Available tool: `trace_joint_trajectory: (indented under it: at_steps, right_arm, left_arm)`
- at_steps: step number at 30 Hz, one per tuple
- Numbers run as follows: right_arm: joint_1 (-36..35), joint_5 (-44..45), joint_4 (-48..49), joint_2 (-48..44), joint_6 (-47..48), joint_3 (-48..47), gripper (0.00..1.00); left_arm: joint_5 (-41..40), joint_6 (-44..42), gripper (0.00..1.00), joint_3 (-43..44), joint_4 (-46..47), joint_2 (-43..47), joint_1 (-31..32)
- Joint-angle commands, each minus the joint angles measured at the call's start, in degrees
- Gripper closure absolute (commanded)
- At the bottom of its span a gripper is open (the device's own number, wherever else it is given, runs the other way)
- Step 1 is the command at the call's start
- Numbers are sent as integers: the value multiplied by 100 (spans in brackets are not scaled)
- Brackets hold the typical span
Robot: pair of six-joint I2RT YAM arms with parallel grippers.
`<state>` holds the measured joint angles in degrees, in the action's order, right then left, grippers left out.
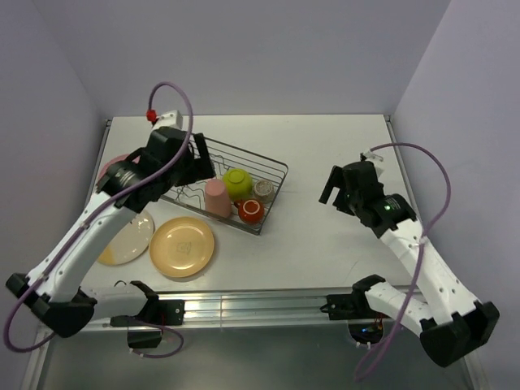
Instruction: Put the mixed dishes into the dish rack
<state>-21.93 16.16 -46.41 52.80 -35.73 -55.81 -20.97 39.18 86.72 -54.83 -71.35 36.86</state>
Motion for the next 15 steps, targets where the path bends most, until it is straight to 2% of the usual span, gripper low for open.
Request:
trace_joint_trajectory:
  at_steps: [1, 5, 6, 8, 10, 11, 12, 15]
  right_arm:
    - [58, -252, 17, 204, 398, 158, 1]
    - [-38, -1989, 641, 117, 716, 404, 3]
    - [-126, -2064, 755, 117, 629, 422, 3]
    - [-705, -1960, 932, 213, 471, 370, 3]
    - [-1336, -1259, 854, 449, 172, 99, 3]
    - [-2036, -960, 818, 521, -142, 19, 3]
    - [-2347, -540, 809, 582, -293, -52, 3]
    - [-3219, -412, 1168, 714, -795, -44, 2]
  left_arm:
    - [-222, 309, 4, -259, 394, 525, 14]
    - [-662, 538, 5, -550, 306, 894, 14]
    - [-689, 529, 5, -603, 280, 895, 14]
    - [-777, 547, 6, -691, 192, 878, 5]
    - [-777, 521, 7, -779, 174, 877, -4]
    - [-759, 512, 8, -823, 218, 938, -4]
    - [-759, 529, 9, -867, 262, 991, -12]
    - [-786, 634, 11, -1042, 411, 1176, -12]
